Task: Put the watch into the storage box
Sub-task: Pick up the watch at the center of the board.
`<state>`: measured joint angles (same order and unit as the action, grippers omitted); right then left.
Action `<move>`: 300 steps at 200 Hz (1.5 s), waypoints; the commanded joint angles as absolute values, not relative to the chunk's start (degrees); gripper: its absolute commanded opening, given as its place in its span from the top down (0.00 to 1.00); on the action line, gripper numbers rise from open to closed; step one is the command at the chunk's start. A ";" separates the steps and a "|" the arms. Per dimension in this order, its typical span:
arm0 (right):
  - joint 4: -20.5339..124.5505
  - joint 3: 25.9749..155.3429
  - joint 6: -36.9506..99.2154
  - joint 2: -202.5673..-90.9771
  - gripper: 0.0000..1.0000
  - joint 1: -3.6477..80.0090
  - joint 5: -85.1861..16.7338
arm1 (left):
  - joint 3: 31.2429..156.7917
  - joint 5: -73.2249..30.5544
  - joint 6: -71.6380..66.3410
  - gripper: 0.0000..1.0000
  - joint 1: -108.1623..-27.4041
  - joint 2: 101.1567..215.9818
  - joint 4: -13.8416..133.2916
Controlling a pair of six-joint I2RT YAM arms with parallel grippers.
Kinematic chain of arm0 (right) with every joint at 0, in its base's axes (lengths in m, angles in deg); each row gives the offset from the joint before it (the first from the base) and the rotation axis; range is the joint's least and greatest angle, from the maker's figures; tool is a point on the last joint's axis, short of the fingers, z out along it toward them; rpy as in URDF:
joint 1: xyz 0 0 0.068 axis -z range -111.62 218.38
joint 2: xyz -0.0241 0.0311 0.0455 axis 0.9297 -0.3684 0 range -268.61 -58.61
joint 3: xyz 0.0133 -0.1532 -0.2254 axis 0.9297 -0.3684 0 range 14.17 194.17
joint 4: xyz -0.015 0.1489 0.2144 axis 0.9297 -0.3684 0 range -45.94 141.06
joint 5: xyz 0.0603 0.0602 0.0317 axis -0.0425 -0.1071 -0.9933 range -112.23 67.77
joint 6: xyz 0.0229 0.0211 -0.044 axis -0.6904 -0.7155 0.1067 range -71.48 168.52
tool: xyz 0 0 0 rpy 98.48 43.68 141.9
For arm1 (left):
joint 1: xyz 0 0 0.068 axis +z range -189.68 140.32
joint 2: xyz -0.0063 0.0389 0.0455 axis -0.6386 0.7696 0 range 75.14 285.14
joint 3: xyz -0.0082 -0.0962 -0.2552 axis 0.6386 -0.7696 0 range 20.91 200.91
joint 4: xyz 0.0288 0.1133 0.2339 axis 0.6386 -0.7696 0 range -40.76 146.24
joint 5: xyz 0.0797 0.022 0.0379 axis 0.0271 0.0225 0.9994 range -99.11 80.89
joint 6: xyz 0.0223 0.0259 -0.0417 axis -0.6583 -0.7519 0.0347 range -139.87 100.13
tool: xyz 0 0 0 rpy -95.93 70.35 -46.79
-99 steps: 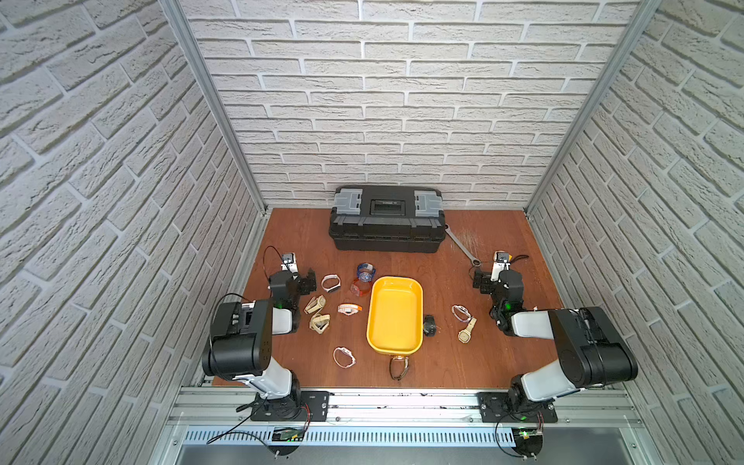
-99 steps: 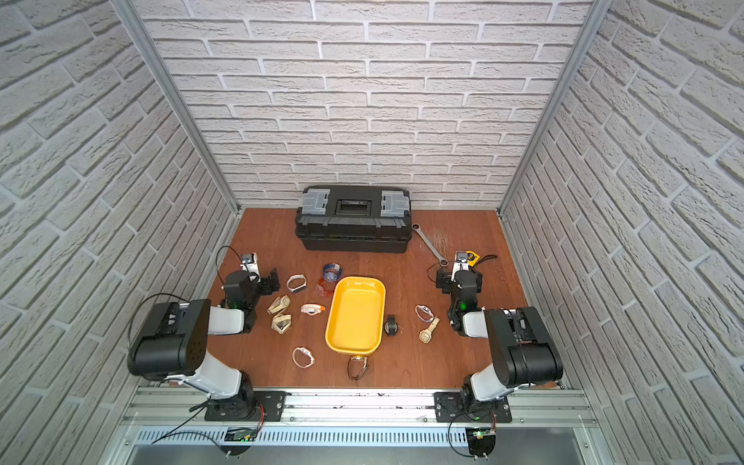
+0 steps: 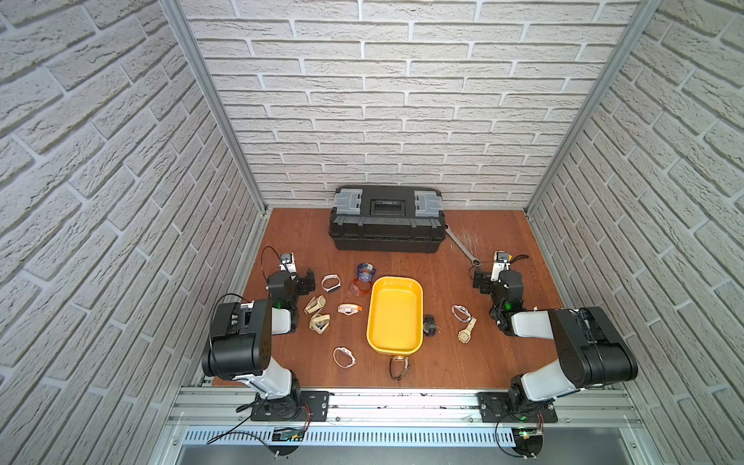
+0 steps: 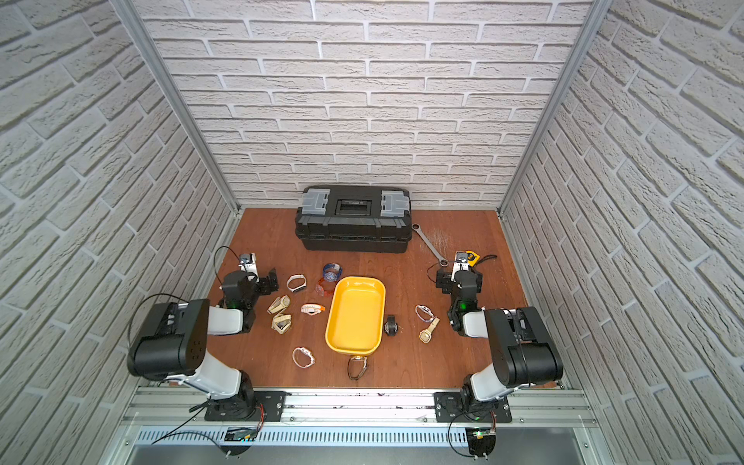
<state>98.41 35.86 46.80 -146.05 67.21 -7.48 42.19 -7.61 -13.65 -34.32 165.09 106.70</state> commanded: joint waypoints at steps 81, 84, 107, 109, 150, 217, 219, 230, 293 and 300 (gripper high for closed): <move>36.85 53.45 25.52 -110.24 0.02 66.03 -30.19 | 66.79 8.47 7.58 0.02 -46.12 136.69 50.35; 35.99 53.09 24.77 -109.15 0.03 66.01 -32.61 | 67.77 7.43 8.01 0.02 -47.19 136.22 48.19; 27.30 49.89 19.07 -101.65 0.06 65.66 -44.99 | 73.01 0.80 12.04 0.02 -54.11 134.41 33.34; 26.18 49.64 18.70 -101.03 0.06 65.59 -45.56 | 73.20 0.45 12.45 0.02 -54.67 134.30 32.21; 23.68 36.91 7.74 -85.69 0.11 61.38 -54.80 | 68.29 -4.92 18.73 0.02 -65.24 129.17 23.80; 39.20 25.90 2.41 -88.26 0.19 50.75 -51.95 | 60.01 -7.40 20.54 0.02 -73.01 123.84 27.65; 39.79 25.87 2.56 -89.14 0.19 50.42 -51.70 | 59.91 -7.40 20.45 0.02 -73.15 123.77 27.78; 43.63 26.18 3.22 -93.57 0.22 48.40 -50.78 | 59.46 -7.37 20.24 0.02 -73.59 123.58 28.46; 60.14 28.75 5.41 -112.35 0.36 44.06 -51.73 | 57.36 -7.09 20.34 0.02 -74.31 122.65 29.96; 60.79 28.84 5.51 -113.01 0.36 43.87 -51.84 | 57.17 -7.13 20.55 0.02 -74.31 122.45 30.04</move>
